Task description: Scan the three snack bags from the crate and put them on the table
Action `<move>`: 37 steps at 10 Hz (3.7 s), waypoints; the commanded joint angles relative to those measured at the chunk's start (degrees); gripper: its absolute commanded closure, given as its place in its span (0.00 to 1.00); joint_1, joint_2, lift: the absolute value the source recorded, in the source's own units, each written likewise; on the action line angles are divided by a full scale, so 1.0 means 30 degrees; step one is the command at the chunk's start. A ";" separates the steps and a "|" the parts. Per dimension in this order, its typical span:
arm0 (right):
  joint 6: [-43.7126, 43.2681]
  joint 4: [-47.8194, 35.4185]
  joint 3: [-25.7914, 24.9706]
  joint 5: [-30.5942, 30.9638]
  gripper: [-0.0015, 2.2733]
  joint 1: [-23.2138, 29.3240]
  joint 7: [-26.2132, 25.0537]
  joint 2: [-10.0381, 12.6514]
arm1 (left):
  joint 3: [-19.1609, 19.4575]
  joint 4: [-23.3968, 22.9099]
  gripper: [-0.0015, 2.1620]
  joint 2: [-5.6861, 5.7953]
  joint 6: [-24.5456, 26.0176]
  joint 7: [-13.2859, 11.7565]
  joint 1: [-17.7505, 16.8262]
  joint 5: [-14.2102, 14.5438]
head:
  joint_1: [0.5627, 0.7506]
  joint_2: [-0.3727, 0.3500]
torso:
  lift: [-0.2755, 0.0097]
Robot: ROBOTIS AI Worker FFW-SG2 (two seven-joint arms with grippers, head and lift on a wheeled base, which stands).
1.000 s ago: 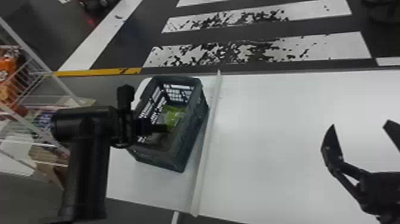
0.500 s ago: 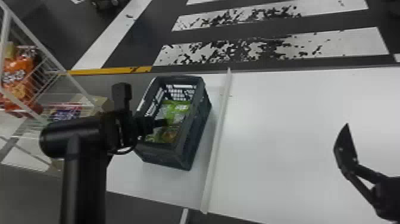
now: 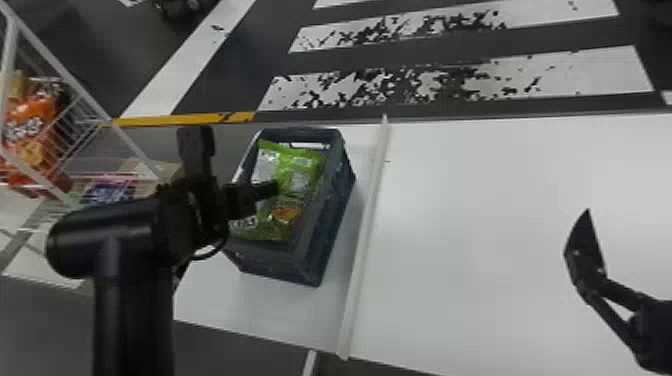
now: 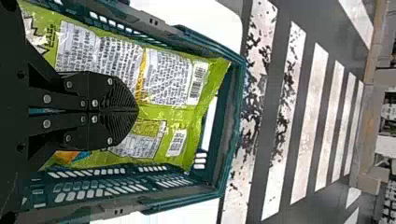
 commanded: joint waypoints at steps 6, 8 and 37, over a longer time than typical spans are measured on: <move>-0.0694 -0.0040 -0.0010 -0.0027 0.04 0.0166 -0.0002 -0.0004 | 0.0433 -0.4087 0.91 -0.0151 -0.0012 0.1463 0.1698 -0.0282 | 0.70 1.00 | 0.64; -0.0752 -0.0069 0.0019 0.0002 0.04 0.0195 -0.0002 -0.0004 | 0.1722 -0.5581 0.91 -0.0151 0.0046 0.1345 0.2401 0.0772 | 0.70 1.00 | 0.64; -0.1162 -0.0714 -0.0420 0.0412 0.04 0.0049 -0.0031 0.0260 | -0.7946 -0.1890 0.91 -0.5308 -0.4641 -0.2903 0.3222 0.0860 | 0.70 0.46 | 0.64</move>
